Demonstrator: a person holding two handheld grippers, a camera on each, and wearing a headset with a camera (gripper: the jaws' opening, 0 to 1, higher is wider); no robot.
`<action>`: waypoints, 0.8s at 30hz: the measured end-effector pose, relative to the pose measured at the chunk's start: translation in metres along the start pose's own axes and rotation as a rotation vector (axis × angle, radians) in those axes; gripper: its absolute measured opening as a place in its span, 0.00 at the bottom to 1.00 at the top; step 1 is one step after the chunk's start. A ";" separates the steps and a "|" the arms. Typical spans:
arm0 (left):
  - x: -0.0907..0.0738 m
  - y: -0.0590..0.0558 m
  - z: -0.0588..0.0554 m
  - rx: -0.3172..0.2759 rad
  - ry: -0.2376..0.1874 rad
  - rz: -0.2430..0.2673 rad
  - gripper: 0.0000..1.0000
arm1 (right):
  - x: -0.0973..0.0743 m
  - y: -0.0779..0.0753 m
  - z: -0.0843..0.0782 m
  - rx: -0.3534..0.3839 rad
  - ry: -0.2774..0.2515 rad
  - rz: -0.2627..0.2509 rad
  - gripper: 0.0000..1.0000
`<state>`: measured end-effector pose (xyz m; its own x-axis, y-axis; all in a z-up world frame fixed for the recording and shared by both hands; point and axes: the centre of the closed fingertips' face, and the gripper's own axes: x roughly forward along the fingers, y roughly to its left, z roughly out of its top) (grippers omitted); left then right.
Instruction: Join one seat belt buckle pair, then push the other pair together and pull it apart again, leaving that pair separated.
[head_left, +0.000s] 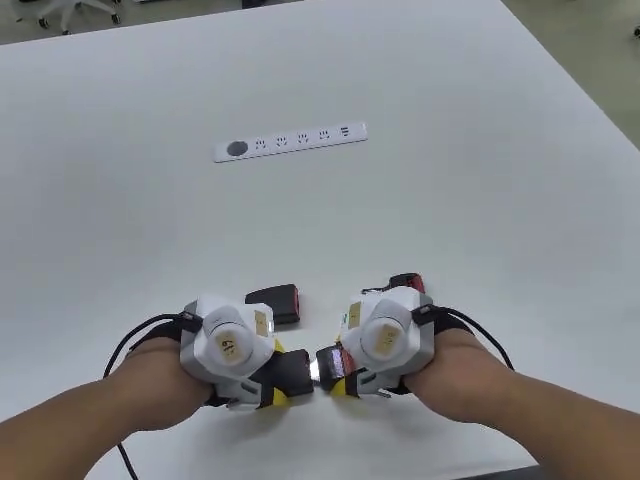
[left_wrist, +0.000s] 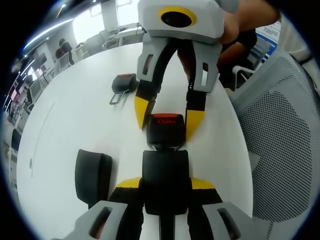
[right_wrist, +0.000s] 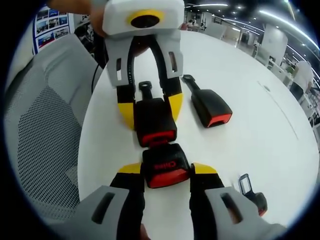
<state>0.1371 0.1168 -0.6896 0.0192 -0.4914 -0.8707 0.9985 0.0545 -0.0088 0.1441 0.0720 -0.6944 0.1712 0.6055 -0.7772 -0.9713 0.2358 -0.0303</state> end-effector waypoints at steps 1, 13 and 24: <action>0.000 0.000 0.000 0.001 0.000 0.000 0.33 | 0.000 0.001 0.001 0.005 0.001 -0.002 0.33; 0.002 -0.002 0.000 0.006 -0.006 0.001 0.33 | 0.003 0.004 -0.001 0.011 0.009 0.002 0.33; 0.002 -0.002 -0.002 0.004 0.008 0.000 0.33 | -0.002 -0.001 -0.002 -0.032 0.046 0.012 0.32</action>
<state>0.1348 0.1172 -0.6918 0.0189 -0.4842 -0.8748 0.9987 0.0514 -0.0069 0.1441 0.0691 -0.6942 0.1524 0.5724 -0.8057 -0.9782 0.2038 -0.0402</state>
